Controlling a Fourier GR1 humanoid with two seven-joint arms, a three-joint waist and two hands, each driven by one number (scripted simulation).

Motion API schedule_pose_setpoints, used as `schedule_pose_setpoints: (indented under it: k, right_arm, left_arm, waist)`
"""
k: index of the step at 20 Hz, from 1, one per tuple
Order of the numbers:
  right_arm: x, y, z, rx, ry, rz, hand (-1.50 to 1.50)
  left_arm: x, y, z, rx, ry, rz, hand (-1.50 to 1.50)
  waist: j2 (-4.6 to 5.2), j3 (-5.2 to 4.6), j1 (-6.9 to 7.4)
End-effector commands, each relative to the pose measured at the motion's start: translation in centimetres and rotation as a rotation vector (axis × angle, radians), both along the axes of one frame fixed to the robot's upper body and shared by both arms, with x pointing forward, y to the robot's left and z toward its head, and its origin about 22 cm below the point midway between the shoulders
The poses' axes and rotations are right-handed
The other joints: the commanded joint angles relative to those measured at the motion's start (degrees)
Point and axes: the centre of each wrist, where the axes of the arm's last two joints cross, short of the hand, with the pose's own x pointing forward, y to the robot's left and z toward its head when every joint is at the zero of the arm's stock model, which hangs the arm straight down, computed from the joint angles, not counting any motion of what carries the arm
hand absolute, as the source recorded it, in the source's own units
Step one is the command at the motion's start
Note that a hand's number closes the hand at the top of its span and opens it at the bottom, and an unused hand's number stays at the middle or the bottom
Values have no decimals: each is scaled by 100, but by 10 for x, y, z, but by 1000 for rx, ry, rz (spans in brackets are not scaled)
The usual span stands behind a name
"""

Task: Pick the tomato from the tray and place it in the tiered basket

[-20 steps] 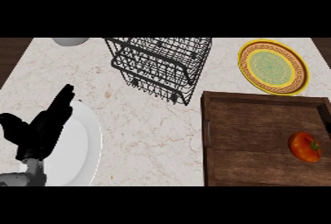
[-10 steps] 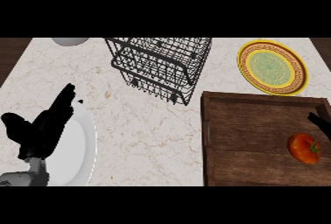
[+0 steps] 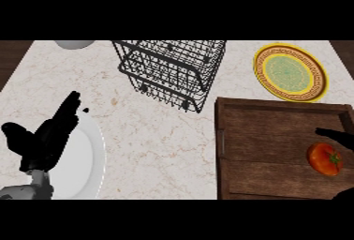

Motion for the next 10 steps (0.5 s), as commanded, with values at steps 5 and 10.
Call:
schedule_pose_setpoints:
  k: [5,10]
  right_arm:
    - [8,13,-22,-117,49,96,150]
    - [-2,17,-29,-125,-29,114,150]
  left_arm:
    - [-2,3,-15,-7,-7,-6,0]
    - [-6,7,-4,-2,-5,3,0]
  waist:
    - [31,66,22]
    - [21,67,1]
